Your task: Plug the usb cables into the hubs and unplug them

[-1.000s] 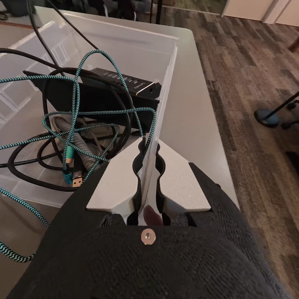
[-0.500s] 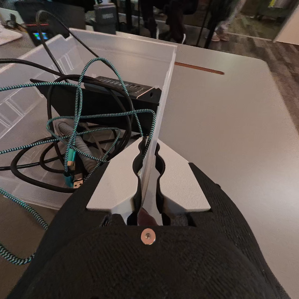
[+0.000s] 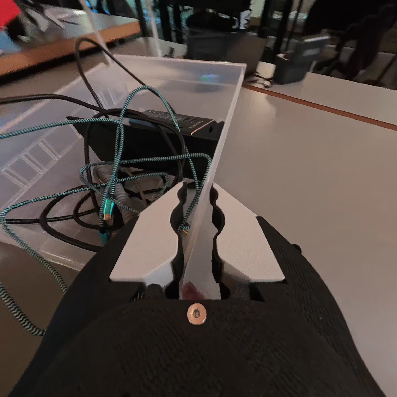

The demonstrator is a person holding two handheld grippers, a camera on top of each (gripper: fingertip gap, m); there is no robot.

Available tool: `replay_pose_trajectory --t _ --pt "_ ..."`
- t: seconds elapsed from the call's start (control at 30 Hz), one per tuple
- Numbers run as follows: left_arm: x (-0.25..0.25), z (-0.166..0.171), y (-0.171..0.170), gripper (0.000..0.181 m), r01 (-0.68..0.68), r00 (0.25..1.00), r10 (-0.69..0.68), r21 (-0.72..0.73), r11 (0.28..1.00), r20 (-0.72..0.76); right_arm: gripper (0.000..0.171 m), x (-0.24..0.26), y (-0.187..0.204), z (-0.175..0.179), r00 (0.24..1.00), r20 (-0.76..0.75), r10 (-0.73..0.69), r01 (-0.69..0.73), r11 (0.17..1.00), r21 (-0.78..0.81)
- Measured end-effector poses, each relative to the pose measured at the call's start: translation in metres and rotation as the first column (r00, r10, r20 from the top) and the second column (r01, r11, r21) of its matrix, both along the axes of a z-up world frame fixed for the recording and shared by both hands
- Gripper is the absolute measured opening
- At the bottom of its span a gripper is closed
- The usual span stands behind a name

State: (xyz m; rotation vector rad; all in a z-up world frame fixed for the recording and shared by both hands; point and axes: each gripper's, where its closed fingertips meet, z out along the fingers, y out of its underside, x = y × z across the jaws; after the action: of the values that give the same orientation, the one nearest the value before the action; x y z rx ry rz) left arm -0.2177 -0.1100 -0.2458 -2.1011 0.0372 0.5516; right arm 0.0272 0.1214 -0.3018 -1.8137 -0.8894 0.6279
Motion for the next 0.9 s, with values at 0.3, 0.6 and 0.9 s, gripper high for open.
replay_pose_trajectory --t 0.3,0.6,0.9 --pt "0.013 0.055 0.008 0.003 0.05 0.997 -0.047 0.062 0.997 -0.059 0.084 -0.053 -0.042 0.029 0.947 -0.255 0.198 -0.202 0.979 0.007" --pt "0.148 0.127 0.101 0.003 0.524 0.852 -0.519 0.15 0.839 -0.068 0.087 0.166 0.034 0.101 0.855 -0.468 -0.223 0.416 0.833 0.365" --pt "0.357 0.082 0.214 0.002 0.872 0.482 -0.866 0.029 0.489 0.134 0.08 0.333 0.058 0.098 0.677 -0.569 -0.467 0.715 0.601 0.358"
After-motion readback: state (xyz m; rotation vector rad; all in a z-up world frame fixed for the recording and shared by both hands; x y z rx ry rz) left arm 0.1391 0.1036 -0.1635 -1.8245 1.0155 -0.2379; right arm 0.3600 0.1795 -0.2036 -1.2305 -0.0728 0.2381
